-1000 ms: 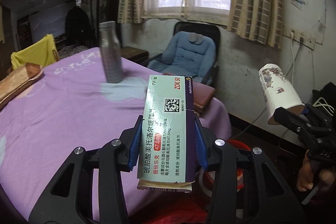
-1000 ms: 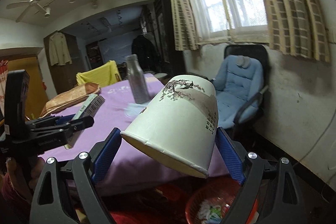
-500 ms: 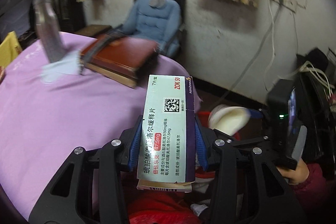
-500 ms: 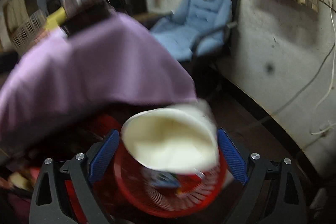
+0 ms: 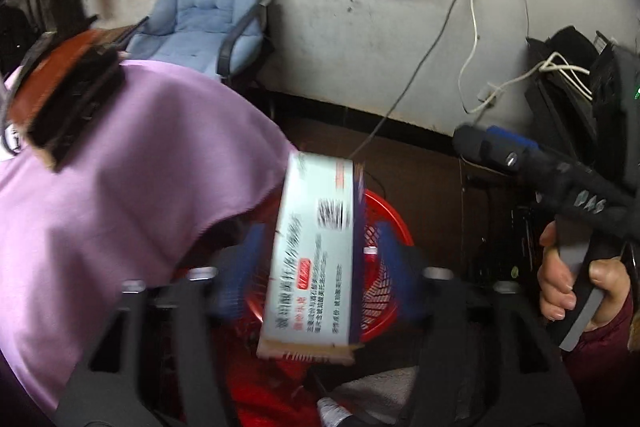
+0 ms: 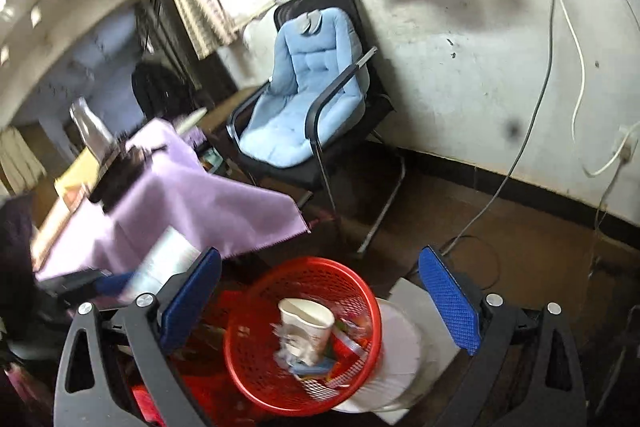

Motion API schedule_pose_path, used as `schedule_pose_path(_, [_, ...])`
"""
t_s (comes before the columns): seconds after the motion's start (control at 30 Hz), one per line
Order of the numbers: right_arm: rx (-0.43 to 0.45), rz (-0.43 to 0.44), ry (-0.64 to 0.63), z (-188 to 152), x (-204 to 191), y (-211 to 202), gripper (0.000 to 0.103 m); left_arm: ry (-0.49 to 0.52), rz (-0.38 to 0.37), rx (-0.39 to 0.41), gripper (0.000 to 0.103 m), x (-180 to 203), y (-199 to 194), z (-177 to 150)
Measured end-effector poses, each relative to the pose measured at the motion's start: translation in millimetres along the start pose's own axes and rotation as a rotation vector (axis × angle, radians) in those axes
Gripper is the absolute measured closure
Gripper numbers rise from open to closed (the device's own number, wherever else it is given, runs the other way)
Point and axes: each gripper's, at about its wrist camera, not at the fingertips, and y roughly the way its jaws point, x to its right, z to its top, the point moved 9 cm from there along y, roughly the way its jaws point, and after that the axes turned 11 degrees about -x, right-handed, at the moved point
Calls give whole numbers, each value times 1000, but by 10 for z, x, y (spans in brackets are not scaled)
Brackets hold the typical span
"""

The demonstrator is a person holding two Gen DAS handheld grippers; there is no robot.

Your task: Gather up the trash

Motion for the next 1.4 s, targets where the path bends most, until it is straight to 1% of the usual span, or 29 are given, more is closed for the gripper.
schedule_pose_path(0.07, [6, 11, 6, 5, 3, -38, 6, -4, 10, 7, 16, 11, 6, -3])
schedule_pose_path(0.17, [9, 22, -5, 1, -68, -77, 6, -10, 42, 10, 13, -16, -15, -41])
schedule_pose_path(0.3, [-16, 35, -39, -52, -218, -95, 6, -60, 67, 26, 11, -118, -93, -146])
schedule_pose_path(0.37, [-45, 12, -73, -108, -307, -82, 6, -77, 98, 29, 10, -184, -130, -236])
schedule_pose_path(0.4, [-71, -14, -104, -160, -368, -72, 6, -88, 118, 30, 10, -220, -149, -304])
schedule_pose_path(0.47, [-100, -47, -137, -207, -429, -65, 6, -105, 131, 25, 10, -266, -178, -409])
schedule_pose_path(0.53, [-156, -90, -197, -286, -507, -65, 6, -122, 127, 20, 10, -288, -207, -496])
schedule_pose_path(0.63, [-234, -124, -267, -375, -578, -92, 6, -152, 110, 8, 10, -308, -242, -603])
schedule_pose_path(0.73, [-309, -155, -349, -432, -638, -135, 6, -169, 112, -5, 9, -339, -251, -684])
schedule_pose_path(0.83, [-356, -170, -404, -441, -688, -160, 6, -183, 116, -21, 9, -362, -238, -747])
schedule_pose_path(0.93, [-394, -147, -431, -460, -738, -136, 6, -199, 129, -29, 9, -396, -231, -780])
schedule_pose_path(1.03, [-413, -145, -469, -511, -775, -71, 6, -213, 129, -30, 9, -415, -238, -799])
schedule_pose_path(1.13, [-423, -146, -512, -576, -825, -10, 6, -211, 151, -27, 9, -418, -246, -802])
schedule_pose_path(1.23, [-431, -131, -527, -619, -841, 27, 6, -202, 158, -31, 9, -396, -241, -799])
schedule_pose_path(1.4, [-443, -139, -533, -638, -823, 53, 6, -188, 160, -39, 9, -359, -209, -811])
